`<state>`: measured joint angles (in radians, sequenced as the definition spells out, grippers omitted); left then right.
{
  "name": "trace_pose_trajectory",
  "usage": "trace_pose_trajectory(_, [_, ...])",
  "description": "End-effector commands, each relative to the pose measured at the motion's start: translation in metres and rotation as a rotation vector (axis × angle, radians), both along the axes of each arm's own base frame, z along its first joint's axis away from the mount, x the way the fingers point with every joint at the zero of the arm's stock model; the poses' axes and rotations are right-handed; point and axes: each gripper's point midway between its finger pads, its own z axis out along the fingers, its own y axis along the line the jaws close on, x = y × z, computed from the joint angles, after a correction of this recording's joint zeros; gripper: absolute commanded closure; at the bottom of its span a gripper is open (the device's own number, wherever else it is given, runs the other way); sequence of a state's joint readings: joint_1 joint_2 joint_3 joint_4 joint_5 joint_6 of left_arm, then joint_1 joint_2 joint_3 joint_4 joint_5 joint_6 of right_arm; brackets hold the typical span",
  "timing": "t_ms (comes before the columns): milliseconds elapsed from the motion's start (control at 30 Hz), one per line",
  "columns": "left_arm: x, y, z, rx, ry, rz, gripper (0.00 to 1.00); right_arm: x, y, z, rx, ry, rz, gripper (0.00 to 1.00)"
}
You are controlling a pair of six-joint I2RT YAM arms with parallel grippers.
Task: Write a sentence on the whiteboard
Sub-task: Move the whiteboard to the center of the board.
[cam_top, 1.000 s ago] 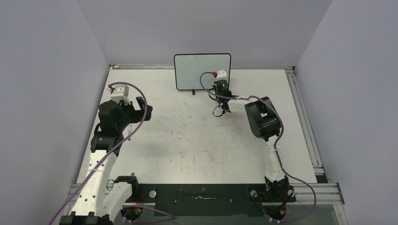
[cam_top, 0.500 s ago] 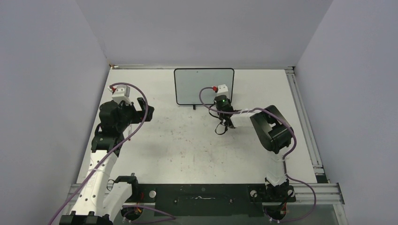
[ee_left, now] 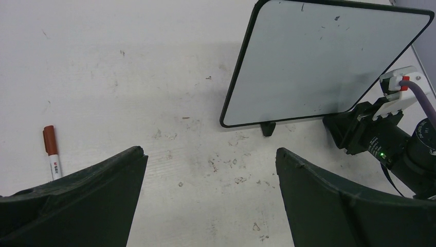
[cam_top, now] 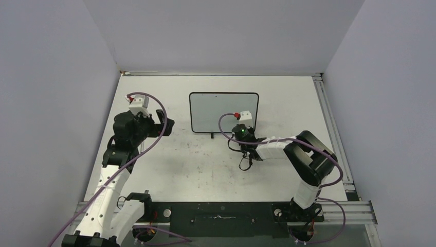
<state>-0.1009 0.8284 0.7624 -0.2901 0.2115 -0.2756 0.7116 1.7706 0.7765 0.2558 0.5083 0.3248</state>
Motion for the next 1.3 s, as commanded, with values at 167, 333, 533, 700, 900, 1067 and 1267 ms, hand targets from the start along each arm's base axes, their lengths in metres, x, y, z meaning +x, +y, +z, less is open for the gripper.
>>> trace_pose_trajectory(167, [-0.001,-0.035,0.000,-0.061,-0.012,-0.148,0.04,-0.052,-0.022,-0.006,-0.014,0.053,-0.029,0.95])
trace_pose_trajectory(333, [0.001,-0.056,-0.010,-0.088,0.038,-0.212,0.04,-0.064,-0.021,-0.007,0.013,0.072,-0.011,0.67])
trace_pose_trajectory(533, [0.008,-0.075,-0.015,-0.171,0.058,-0.251,0.04,-0.082,-0.013,0.016,0.078,0.079,0.049,0.26])
trace_pose_trajectory(700, [0.021,-0.091,-0.019,-0.216,0.061,-0.274,0.04,-0.099,-0.021,0.044,0.129,0.079,0.087,0.11])
trace_pose_trajectory(900, [0.044,-0.110,-0.029,-0.211,0.053,-0.321,0.04,-0.084,-0.053,0.073,0.272,0.050,0.047,0.01])
trace_pose_trajectory(1067, [0.065,-0.118,-0.039,-0.150,0.002,-0.309,0.04,-0.069,-0.076,0.093,0.366,0.001,0.027,0.07])
trace_pose_trajectory(1267, [0.078,-0.132,-0.055,-0.090,-0.012,-0.341,0.04,-0.057,-0.103,0.104,0.469,-0.040,-0.008,0.09])
